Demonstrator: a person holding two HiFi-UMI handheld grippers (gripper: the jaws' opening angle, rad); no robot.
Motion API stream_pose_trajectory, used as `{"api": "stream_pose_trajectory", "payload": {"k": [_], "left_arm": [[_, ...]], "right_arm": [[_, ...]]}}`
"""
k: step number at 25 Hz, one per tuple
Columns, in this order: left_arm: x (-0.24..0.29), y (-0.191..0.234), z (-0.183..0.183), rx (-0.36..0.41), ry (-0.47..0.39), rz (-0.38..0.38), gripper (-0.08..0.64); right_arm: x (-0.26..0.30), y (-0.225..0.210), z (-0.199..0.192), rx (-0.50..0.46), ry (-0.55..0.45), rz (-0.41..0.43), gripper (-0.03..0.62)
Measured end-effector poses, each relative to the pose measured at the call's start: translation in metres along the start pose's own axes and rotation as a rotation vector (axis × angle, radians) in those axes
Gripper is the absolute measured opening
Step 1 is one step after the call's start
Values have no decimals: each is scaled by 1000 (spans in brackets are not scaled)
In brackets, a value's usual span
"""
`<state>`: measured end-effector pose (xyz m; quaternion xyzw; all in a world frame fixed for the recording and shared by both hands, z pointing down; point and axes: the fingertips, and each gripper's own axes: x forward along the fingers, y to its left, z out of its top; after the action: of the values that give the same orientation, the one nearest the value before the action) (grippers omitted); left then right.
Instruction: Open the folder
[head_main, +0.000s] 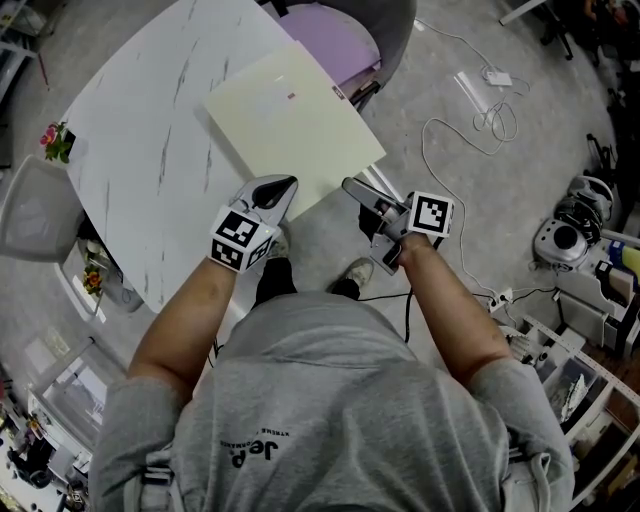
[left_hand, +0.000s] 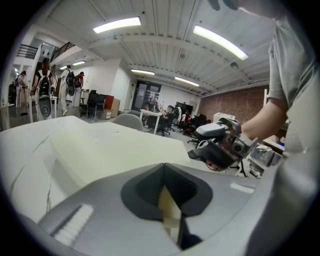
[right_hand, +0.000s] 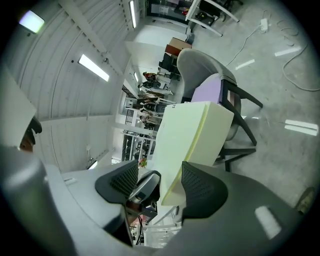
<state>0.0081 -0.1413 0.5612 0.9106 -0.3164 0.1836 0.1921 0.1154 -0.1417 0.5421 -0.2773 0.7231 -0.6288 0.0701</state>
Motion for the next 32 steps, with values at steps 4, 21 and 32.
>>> {"api": "stream_pose_trajectory", "payload": {"k": [4, 21, 32], "left_arm": [[-1, 0, 0, -4, -6, -2, 57], [-1, 0, -3, 5, -4, -20, 57], [-1, -2, -3, -8, -6, -24, 57]], "right_arm": [[1, 5, -4, 17, 2, 23, 272], [13, -5, -41, 133, 59, 49, 259], [20, 11, -39, 162, 55, 126, 259]]}}
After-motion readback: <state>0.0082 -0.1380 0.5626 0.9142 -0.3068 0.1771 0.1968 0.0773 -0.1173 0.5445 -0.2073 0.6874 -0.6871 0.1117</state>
